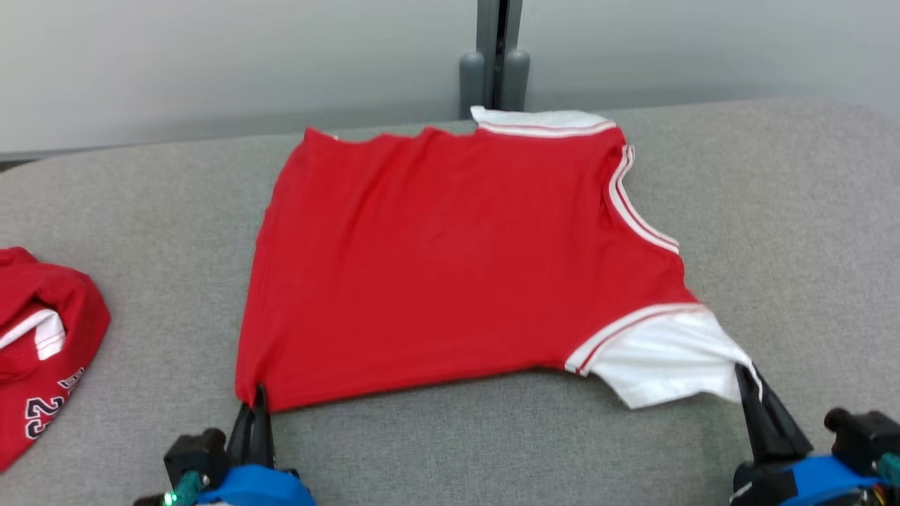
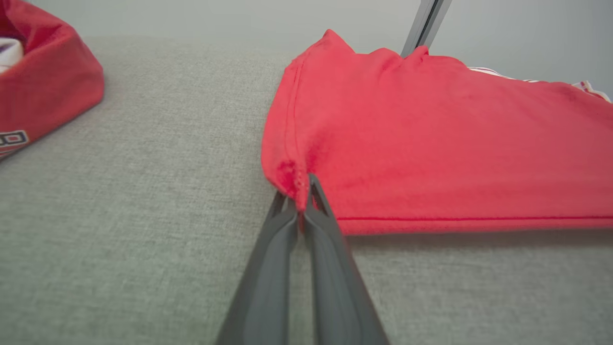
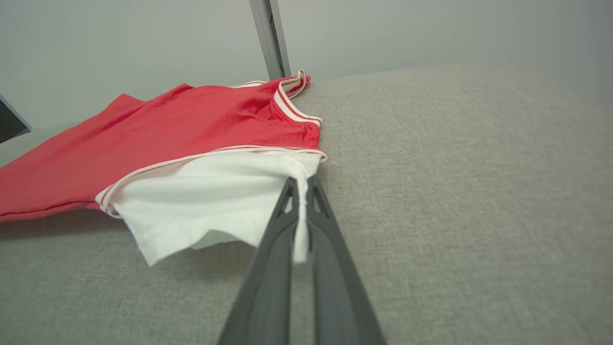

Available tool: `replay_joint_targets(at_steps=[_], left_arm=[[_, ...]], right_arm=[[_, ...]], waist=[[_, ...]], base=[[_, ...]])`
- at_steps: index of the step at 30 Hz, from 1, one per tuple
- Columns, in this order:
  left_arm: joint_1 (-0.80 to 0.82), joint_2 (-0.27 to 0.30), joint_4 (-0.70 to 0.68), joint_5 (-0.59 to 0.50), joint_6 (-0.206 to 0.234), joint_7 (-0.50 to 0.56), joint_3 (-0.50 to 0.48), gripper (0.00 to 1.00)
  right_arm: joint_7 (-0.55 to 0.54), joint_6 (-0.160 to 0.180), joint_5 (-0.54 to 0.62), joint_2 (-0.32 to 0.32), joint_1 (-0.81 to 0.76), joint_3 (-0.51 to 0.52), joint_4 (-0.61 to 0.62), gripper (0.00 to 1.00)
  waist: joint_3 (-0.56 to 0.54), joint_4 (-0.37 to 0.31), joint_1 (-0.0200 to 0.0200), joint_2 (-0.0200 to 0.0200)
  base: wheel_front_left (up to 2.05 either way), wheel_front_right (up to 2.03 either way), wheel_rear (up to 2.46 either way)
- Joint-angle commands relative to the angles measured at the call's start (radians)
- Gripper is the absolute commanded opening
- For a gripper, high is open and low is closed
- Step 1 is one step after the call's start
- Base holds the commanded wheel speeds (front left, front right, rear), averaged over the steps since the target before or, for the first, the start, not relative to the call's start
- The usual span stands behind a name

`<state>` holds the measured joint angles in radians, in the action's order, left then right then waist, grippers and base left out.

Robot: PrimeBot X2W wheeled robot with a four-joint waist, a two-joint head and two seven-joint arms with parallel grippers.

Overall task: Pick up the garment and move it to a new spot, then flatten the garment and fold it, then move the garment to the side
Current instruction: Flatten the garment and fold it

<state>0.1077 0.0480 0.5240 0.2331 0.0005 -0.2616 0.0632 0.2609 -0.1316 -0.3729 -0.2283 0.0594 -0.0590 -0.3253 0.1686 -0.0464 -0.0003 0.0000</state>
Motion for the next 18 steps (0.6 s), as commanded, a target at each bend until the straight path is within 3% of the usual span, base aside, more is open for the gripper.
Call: replay_joint_targets(at_steps=[1,12,18], left_arm=[[-0.028,0.004,-0.007,0.015,0.012,-0.005,0.009,0.0],[-0.156,0.004,-0.037,0.055,0.037,-0.005,0.05,0.0],[-0.131,0.004,-0.096,0.023,0.019,-0.005,0.077,0.0]], right_arm=[[0.006,0.002,-0.005,0.005,-0.039,0.006,-0.004,0.0],[0.006,0.002,-0.009,0.019,-0.206,0.031,-0.012,0.0],[0.006,0.001,-0.029,0.052,-0.168,0.054,0.042,0.0]], waist=[[-0.026,-0.003,0.0003,0.0],[-0.093,0.02,0.0003,0.0],[-0.081,0.024,0.0003,0.0]], base=[[0.0,0.0,0.0],[0.0,0.0,0.0],[0.0,0.0,0.0]])
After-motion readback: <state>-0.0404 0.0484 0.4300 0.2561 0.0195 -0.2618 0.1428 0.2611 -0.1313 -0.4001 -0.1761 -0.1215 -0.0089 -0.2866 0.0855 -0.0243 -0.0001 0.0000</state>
